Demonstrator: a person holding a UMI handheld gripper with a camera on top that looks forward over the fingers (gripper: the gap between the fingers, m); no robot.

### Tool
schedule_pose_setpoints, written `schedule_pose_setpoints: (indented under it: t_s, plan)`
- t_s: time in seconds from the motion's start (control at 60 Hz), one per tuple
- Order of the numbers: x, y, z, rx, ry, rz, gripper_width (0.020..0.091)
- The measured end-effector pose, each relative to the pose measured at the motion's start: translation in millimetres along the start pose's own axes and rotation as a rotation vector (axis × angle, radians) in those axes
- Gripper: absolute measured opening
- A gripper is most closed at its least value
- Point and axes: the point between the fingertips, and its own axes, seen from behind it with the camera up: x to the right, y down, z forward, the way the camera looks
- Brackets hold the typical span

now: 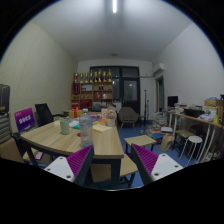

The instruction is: Pour water

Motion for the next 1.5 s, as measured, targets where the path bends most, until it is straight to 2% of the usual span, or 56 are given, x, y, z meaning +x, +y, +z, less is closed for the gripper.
schedule_pose_setpoints:
  t_s: [0.15,0.583,0.7,0.883,1.033,1.05,1.117,1.283,1.4,1.5]
  plan:
    - [-15,3,15,0.000,-0.022,-0.011,0.0824]
    - [-120,7,156,0.036,-0.116,-0.062,0.0824]
    - [-141,16,191,0.020,-0.121,-0.056,0.0823]
    - [-134,10,255,0.027,-0.018,-0.073,0.0825]
    - [-144,-11,301,0.076,-0.004,-0.043,0.0831]
    - [-145,-14,304,0.075,0.000,-0.043,0.0824]
    - [-147,-8,325,0.045,0.032,-0.055,0.0619]
    - [-148,-10,333,0.100,0.065,0.003,0.0548]
    - [-155,-5,339,0.097,0.044,-0.015,0.0471]
    - [-162,-10,342,0.069,0.007,-0.035,0.0468]
